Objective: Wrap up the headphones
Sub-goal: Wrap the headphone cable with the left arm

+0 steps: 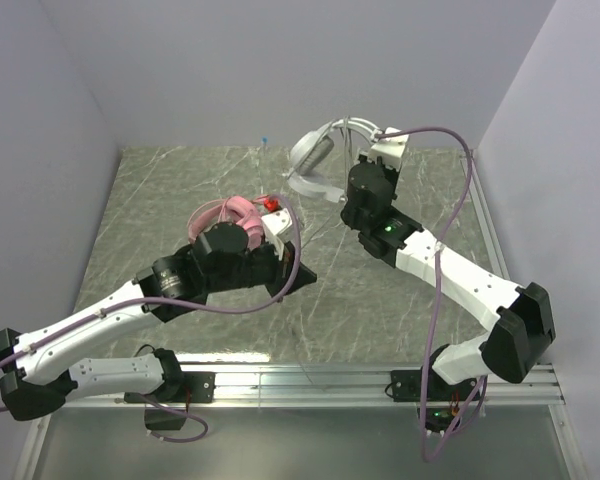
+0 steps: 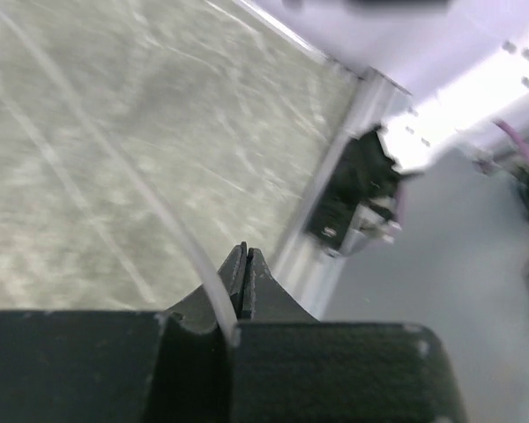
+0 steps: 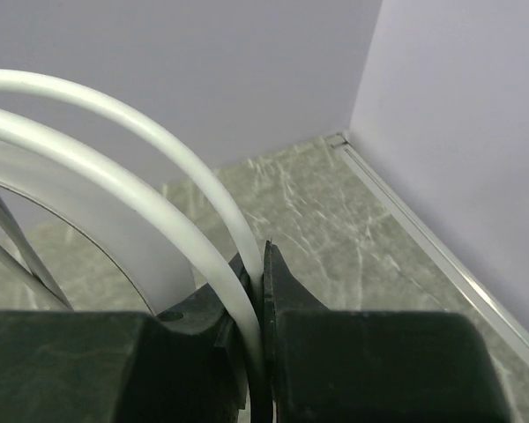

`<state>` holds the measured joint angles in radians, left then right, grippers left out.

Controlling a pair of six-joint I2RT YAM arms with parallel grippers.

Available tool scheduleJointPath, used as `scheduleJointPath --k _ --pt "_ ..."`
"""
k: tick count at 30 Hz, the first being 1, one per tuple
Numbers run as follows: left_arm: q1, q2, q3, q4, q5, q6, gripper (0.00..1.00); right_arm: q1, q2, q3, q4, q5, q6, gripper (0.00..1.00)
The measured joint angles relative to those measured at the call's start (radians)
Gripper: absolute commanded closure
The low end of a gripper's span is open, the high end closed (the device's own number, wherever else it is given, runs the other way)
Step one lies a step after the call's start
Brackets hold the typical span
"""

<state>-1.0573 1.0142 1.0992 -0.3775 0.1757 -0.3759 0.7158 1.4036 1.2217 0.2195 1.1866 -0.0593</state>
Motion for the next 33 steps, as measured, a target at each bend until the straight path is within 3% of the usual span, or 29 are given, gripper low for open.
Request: scheduleJointPath --k 8,14,22,33 --pt "0.003 0.183 0.386 -0.210 -0.245 0.133 0.99 -0.001 0.008 -0.088 -0.082 0.016 0.080 1.00" --pt "0.039 0.270 0.537 -0.334 -0.409 0.246 1.00 0.000 -0.001 -0.144 -0.132 -0.009 0.171 1.00" --pt "0.055 0.285 0.519 -0.328 -0.565 0.468 1.00 0.036 -0.046 -0.178 -0.306 -0.025 0.230 1.00" --pt "0.061 0.265 0.336 -0.118 -0.762 0.732 0.99 0.079 -0.125 -0.184 -0.603 -0.043 0.298 1.00"
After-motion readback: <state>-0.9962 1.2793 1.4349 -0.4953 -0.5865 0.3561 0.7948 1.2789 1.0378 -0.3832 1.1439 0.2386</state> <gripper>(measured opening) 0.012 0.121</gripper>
